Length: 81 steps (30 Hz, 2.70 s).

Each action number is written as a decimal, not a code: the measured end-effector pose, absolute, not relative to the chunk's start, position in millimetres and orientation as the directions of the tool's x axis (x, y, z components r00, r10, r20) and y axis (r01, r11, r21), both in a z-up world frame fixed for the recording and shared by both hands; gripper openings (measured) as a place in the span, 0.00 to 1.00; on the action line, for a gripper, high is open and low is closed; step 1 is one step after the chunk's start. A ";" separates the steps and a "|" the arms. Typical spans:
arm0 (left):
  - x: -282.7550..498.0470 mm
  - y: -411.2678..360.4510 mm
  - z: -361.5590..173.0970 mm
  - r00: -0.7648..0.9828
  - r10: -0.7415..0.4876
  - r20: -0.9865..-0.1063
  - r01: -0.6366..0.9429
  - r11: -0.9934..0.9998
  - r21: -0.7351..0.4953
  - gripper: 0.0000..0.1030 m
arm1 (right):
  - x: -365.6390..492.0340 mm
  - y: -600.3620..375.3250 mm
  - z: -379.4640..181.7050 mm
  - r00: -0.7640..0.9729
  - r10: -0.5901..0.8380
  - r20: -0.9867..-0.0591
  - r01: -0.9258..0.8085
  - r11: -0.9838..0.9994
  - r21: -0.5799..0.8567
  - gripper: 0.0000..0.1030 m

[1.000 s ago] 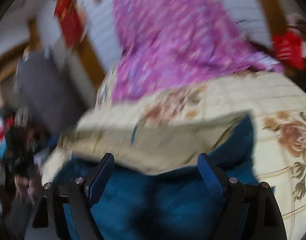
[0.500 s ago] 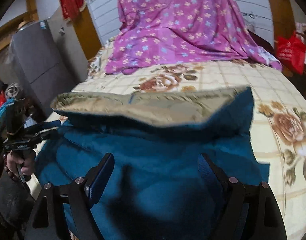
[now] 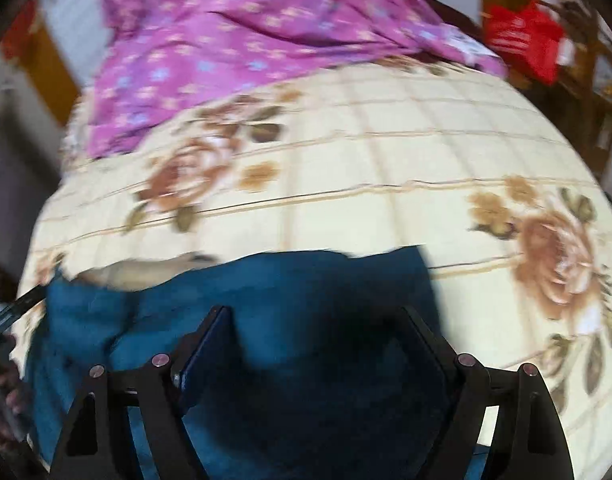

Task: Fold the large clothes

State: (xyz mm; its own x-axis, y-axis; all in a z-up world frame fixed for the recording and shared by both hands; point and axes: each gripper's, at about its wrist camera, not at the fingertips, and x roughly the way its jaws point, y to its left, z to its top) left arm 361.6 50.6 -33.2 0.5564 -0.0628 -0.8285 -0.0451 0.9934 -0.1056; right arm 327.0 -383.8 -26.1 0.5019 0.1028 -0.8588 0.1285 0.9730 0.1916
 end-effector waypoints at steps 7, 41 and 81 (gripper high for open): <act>338.6 34.5 -34.1 0.594 -0.081 -0.801 0.013 0.996 -0.091 0.78 | 280.1 -348.6 30.4 0.647 0.238 -0.724 -0.090 0.967 0.237 0.95; 235.1 105.7 -54.8 0.594 -0.143 -0.792 0.005 0.985 -0.174 0.94 | 176.6 -323.6 27.6 0.672 0.216 -0.709 -0.134 0.976 0.171 1.00; 247.0 126.7 -105.5 0.372 -0.384 -0.845 0.169 0.923 -0.345 0.99 | 119.3 -456.5 -75.5 0.571 0.386 -0.724 0.034 0.871 0.491 1.00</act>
State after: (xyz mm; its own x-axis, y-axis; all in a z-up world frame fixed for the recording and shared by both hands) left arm 247.0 126.7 -105.5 0.3717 -0.3839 -0.8452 0.1689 0.9233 -0.3451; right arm 119.3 -456.5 -75.5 0.5712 0.3862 -0.7243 0.0338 0.8706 0.4909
